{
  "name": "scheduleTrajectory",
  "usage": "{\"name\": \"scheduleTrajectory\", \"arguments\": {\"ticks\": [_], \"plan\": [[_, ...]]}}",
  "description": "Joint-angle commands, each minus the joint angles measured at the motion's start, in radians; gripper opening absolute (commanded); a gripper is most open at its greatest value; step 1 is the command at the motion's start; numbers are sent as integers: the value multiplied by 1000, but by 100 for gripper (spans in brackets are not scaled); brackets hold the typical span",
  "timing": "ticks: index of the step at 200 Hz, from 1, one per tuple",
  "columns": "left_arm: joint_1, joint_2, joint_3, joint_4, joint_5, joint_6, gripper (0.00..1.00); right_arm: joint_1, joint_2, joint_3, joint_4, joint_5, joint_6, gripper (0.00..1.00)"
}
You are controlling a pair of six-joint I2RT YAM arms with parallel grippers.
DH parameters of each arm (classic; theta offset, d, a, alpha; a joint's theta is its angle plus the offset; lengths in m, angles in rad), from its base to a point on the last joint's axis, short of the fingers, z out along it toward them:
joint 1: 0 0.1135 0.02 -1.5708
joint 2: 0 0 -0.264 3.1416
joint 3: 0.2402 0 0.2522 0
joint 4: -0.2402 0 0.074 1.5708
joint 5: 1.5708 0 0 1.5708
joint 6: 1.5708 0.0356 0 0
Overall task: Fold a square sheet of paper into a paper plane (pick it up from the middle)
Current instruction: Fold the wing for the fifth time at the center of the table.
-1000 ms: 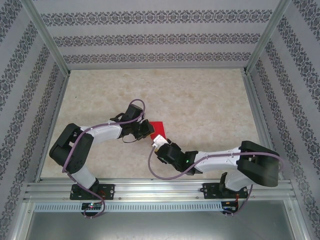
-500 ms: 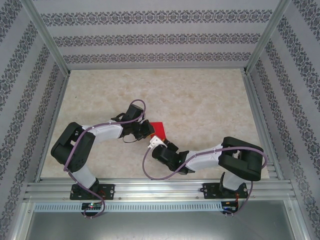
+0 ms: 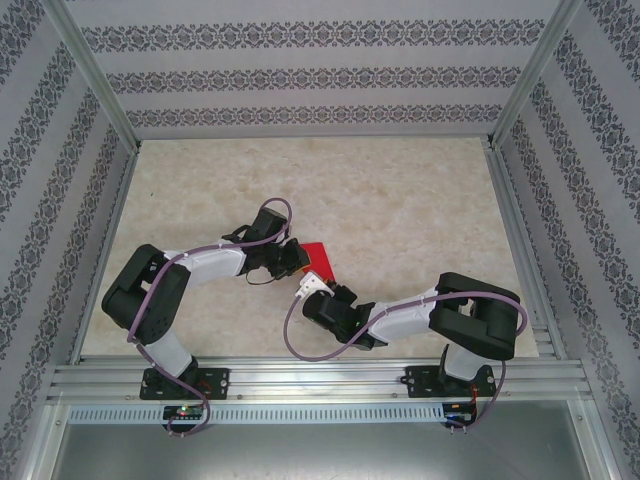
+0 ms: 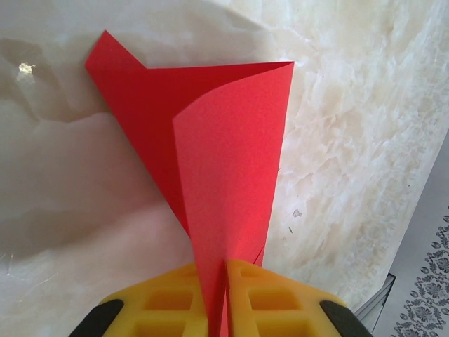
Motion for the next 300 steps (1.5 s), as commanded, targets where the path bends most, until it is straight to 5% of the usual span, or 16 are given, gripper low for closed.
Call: {"name": "scheduleTrajectory", "arguments": {"ticks": [1,30,61,128,183,300], "plan": [[-10,4,27,-32,8,17,13,13,11,3,20,41,6,11],[-9,-8,23,-41,-1,22,15,13,11,-2,18,48,33,0],[-6,-43,19,-70,-30,31,23,12,5,-8,39,25,71,0],[12,-352,-43,-290,-305,79,68,-43,-42,-20,142,-226,261,0],[27,-551,-132,-304,-393,70,71,-74,11,-19,231,-381,396,0],[26,-465,-211,-47,-182,99,66,-250,133,-132,640,-813,840,0]]}}
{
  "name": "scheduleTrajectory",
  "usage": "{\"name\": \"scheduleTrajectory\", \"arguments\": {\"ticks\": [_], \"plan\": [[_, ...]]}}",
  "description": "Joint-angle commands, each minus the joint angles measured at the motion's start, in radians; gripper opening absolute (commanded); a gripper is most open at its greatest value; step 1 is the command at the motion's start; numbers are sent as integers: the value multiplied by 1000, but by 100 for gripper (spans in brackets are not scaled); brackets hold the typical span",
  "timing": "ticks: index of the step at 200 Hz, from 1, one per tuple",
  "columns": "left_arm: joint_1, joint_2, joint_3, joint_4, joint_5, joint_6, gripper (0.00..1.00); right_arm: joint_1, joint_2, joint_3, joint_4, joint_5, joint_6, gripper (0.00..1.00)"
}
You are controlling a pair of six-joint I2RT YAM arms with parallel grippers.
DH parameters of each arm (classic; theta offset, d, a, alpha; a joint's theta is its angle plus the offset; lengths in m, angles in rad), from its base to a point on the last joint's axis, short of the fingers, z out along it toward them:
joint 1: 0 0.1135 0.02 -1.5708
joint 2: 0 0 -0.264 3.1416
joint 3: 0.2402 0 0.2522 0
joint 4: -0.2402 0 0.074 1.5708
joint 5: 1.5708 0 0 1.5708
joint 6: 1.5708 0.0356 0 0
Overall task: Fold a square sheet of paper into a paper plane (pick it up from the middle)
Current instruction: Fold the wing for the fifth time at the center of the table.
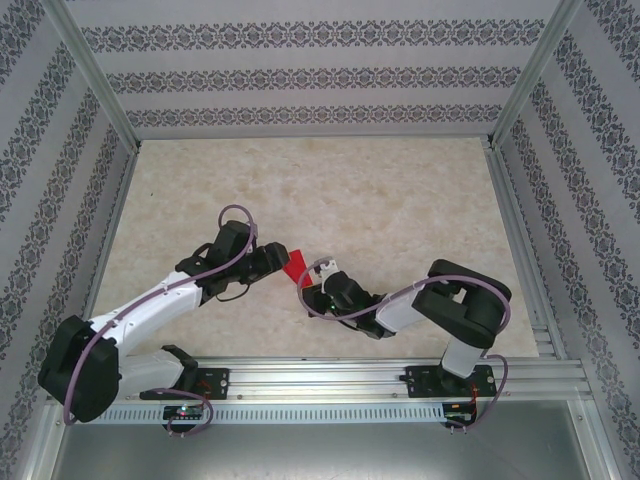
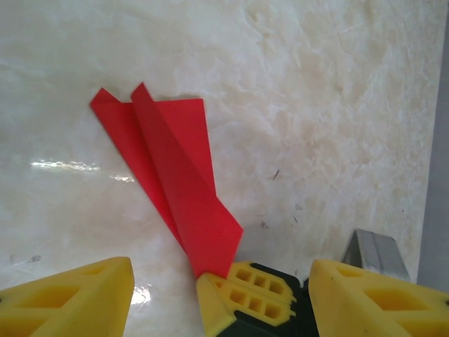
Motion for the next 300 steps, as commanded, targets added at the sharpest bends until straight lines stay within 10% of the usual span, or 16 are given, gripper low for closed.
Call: {"name": "scheduleTrajectory", "arguments": {"ticks": [1,169,225,300], "plan": [[12,22,-14,93,55,28,66,-38,39,-22,156,-143,139,0],[13,363,188,-76,-1,-175,80,14,-48,73,-160,-37,-94,4],[12,393,197,-119,13,-212,66,64,-69,99,-220,78,-198,11],[12,387,210,-149,4,-191,19,90,-133,79,-286,161,-352,25]]}}
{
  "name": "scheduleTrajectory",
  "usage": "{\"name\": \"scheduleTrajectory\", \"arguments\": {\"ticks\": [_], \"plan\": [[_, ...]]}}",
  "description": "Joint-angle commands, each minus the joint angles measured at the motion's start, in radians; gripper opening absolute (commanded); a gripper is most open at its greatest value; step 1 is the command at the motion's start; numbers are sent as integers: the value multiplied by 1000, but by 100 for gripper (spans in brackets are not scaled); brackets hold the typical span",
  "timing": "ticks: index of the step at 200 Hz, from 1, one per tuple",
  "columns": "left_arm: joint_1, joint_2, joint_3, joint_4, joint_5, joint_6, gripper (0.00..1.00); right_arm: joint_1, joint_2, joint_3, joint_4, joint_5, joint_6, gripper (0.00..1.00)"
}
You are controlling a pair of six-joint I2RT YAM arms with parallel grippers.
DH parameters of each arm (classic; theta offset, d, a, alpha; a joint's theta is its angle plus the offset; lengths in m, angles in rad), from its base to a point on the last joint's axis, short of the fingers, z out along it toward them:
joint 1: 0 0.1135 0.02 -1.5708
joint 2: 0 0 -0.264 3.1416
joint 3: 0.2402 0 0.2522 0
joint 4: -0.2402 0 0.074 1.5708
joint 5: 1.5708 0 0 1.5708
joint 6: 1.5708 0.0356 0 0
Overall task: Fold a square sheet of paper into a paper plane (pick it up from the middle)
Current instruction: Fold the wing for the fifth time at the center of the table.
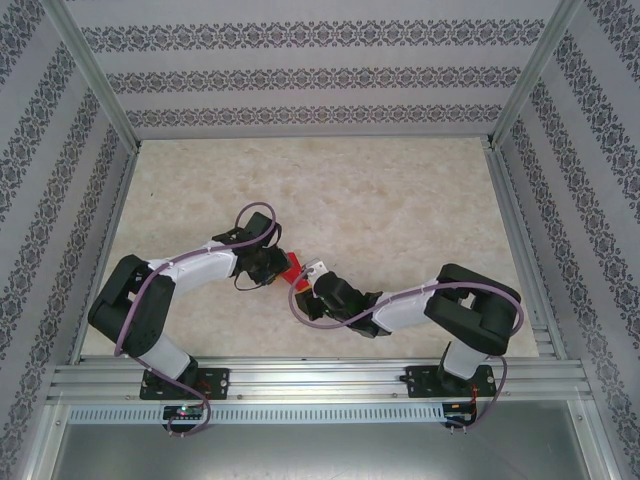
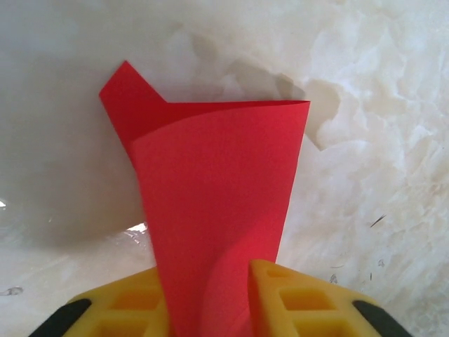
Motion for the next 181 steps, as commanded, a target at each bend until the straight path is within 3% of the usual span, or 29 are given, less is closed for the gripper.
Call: {"name": "scheduleTrajectory", "arguments": {"ticks": [1,25,82,132,181], "plan": [[9,-3,27,-31,-12,7,18,15,-48,-2,-31,62,-93,26],[9,-1,30,-31,-7,13,7,36,-65,0,-91,98,-180,30],[10,13,47,-37,13,25,6,95,-36,46,-198,236,-354,36],[10,23,66,-57,11,40,6,102,-25,50,-174,250,-393,31],[10,40,67,-56,18,45,7,102,17,67,-140,269,-387,20]]}}
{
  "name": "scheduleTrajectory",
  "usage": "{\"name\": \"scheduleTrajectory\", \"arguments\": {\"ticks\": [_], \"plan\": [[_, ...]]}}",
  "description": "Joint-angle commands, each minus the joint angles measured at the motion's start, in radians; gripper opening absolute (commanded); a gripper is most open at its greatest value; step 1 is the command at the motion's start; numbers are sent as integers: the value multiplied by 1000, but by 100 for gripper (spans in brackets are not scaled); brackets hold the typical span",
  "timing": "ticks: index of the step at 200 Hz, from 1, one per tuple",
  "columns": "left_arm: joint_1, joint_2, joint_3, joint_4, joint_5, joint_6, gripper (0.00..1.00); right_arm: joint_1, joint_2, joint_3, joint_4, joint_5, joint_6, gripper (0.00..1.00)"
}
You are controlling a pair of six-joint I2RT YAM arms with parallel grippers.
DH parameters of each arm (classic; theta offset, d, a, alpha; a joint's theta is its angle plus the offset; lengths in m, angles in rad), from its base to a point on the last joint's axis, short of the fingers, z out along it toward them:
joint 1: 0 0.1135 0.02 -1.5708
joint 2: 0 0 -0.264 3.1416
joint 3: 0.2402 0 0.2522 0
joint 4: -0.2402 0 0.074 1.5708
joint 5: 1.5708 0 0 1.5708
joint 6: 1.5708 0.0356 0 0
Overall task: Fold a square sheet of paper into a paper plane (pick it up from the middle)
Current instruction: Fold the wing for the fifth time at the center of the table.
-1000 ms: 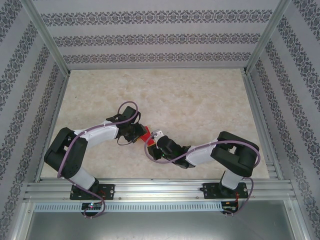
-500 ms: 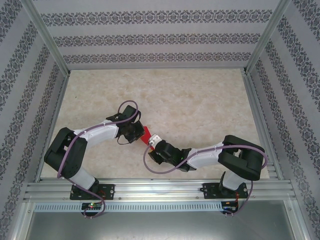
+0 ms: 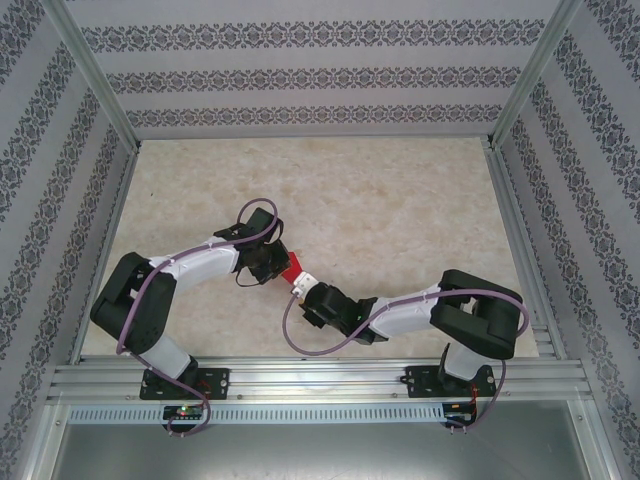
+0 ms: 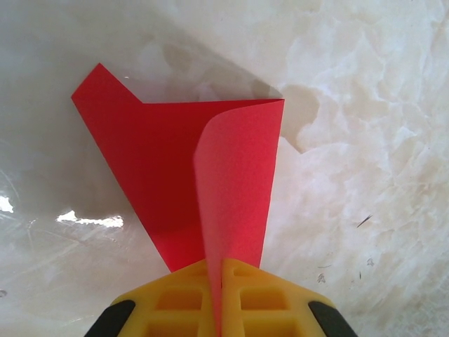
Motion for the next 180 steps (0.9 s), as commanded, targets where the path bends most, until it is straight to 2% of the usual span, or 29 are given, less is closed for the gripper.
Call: {"name": "scheduleTrajectory", "arguments": {"ticks": [1,31,51,76,135,156,180], "plan": [[9,18,22,-25,13,30,6,12,23,28,35,42,-8,19],[9,25,29,-31,10,35,7,12,22,18,55,57,10,13],[8,29,32,-38,6,41,8,14,28,21,51,52,28,23],[8,29,35,-46,2,44,8,17,16,19,64,52,30,24],[8,31,41,-55,-4,51,9,17,25,31,67,61,24,10],[9,26,38,-55,-9,54,13,17,25,25,65,52,47,5],[10,10,41,-61,-12,65,27,17,30,23,60,30,89,1]]}}
